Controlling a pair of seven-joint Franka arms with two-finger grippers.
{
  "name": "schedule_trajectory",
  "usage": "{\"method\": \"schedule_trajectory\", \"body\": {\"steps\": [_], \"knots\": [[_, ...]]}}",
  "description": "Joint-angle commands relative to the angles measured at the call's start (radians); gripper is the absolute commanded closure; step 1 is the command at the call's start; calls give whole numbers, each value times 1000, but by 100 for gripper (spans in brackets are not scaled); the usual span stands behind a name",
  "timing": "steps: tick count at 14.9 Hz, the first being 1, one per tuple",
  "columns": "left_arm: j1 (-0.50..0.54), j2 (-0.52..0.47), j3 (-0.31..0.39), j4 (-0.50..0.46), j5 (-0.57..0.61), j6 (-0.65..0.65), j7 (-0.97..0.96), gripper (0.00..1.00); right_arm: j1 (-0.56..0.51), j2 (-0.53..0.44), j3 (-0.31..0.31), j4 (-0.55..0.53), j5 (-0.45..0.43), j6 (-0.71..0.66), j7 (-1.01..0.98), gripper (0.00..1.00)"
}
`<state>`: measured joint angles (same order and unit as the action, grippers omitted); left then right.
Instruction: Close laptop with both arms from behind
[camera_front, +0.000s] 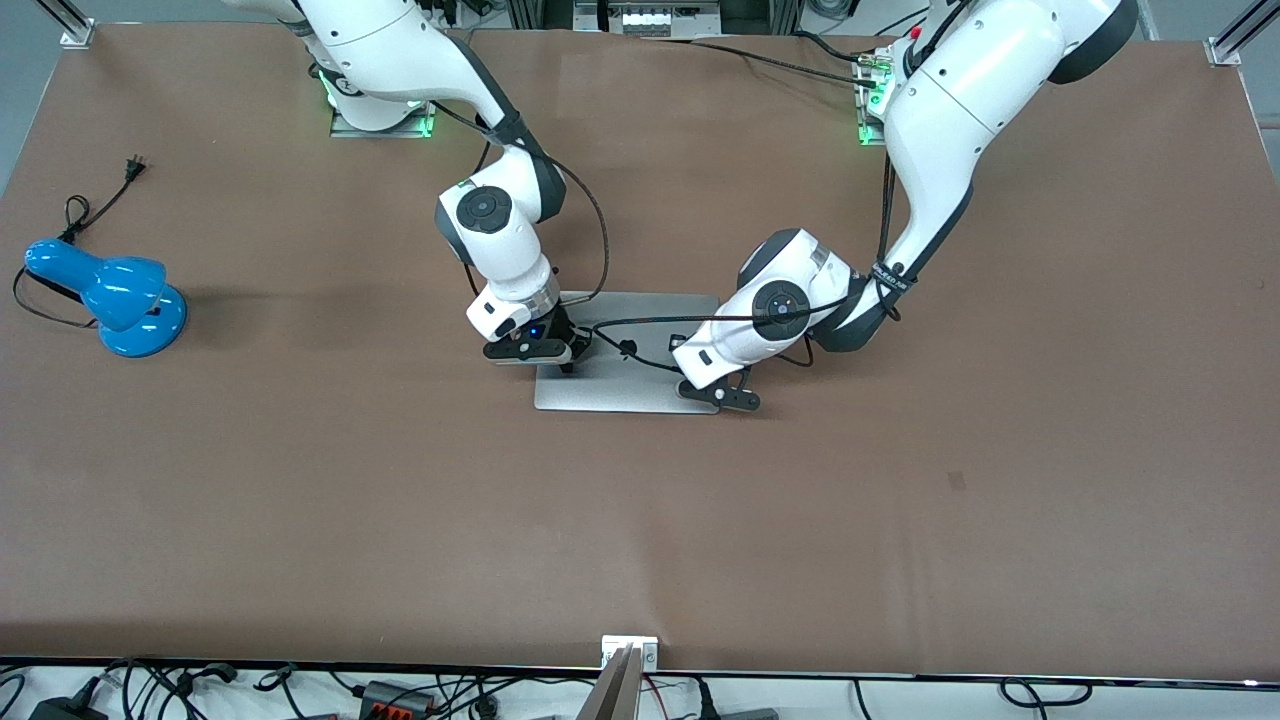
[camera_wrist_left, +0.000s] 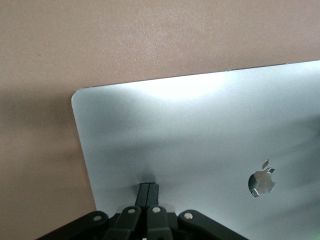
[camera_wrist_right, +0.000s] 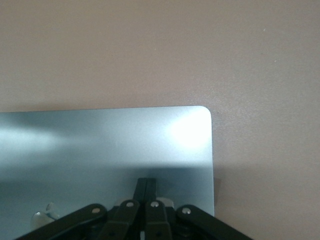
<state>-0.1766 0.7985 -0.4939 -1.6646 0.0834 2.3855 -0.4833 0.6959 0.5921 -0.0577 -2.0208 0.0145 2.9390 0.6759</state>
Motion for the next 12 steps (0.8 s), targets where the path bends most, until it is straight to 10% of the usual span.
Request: {"method": "schedule_trajectory", "body": {"steps": [1,5,12], "knots": [[-4,-5,18,23,32,-3,-21,100,8,14,-11,14,-18,16,1,100],[18,-70,17,11,32,-54,-35,100,2,-15,-11,54,-18,-111,-6,100],[185,-338,-21,-46,32,-311,46,100,-4,-101,-11,298,-19,-711,-10,100]]}}
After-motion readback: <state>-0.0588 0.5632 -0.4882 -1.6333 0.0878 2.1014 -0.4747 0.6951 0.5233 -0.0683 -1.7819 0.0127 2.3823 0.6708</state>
